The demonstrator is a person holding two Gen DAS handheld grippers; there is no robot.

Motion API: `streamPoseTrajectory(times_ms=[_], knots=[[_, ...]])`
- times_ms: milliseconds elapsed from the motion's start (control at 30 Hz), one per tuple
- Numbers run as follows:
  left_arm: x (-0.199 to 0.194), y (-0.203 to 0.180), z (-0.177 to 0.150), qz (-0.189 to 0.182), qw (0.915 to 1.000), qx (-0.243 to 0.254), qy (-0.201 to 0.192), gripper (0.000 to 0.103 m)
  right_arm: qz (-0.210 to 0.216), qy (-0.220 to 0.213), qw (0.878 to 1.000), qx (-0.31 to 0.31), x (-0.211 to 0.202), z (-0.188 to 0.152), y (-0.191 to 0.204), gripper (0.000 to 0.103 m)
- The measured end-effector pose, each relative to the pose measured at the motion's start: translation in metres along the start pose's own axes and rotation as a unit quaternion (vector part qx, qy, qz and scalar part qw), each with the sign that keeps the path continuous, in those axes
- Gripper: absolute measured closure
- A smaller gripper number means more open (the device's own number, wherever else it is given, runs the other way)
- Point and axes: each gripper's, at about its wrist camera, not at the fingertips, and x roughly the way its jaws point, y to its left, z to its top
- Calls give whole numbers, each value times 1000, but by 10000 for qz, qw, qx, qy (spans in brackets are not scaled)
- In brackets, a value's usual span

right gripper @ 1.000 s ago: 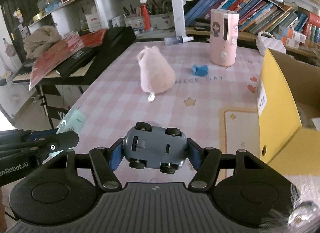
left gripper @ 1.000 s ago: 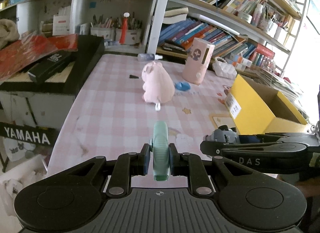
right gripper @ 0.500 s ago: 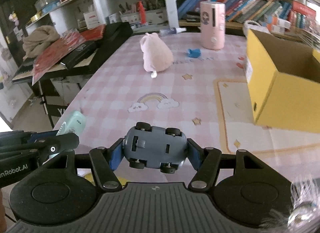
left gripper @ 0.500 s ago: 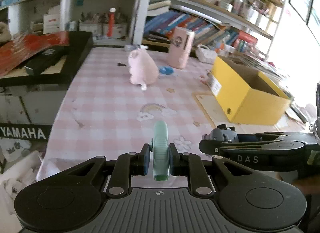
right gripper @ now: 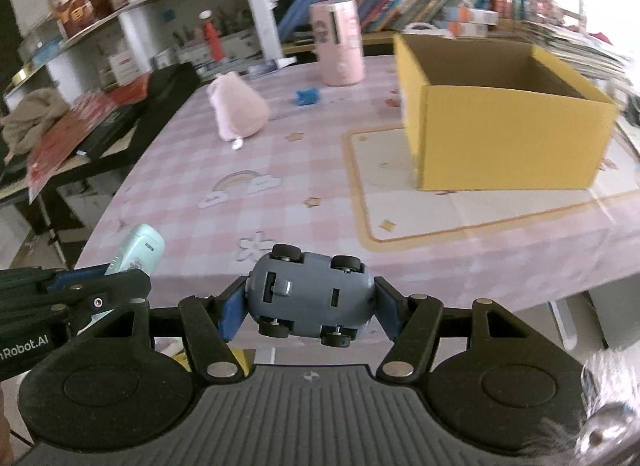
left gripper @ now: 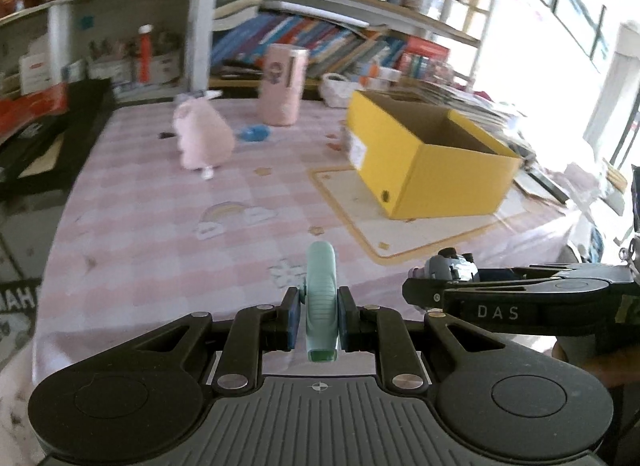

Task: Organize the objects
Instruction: 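Lift the toy car and tape dispenser and carry both toward the yellow box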

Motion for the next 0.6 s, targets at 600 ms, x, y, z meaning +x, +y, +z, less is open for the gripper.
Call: streamPoseTrajectory(times_ms=[600], knots=[[39, -58, 19, -731, 9942, 771, 177, 86, -759, -178, 9931, 874, -26, -12, -67, 41]])
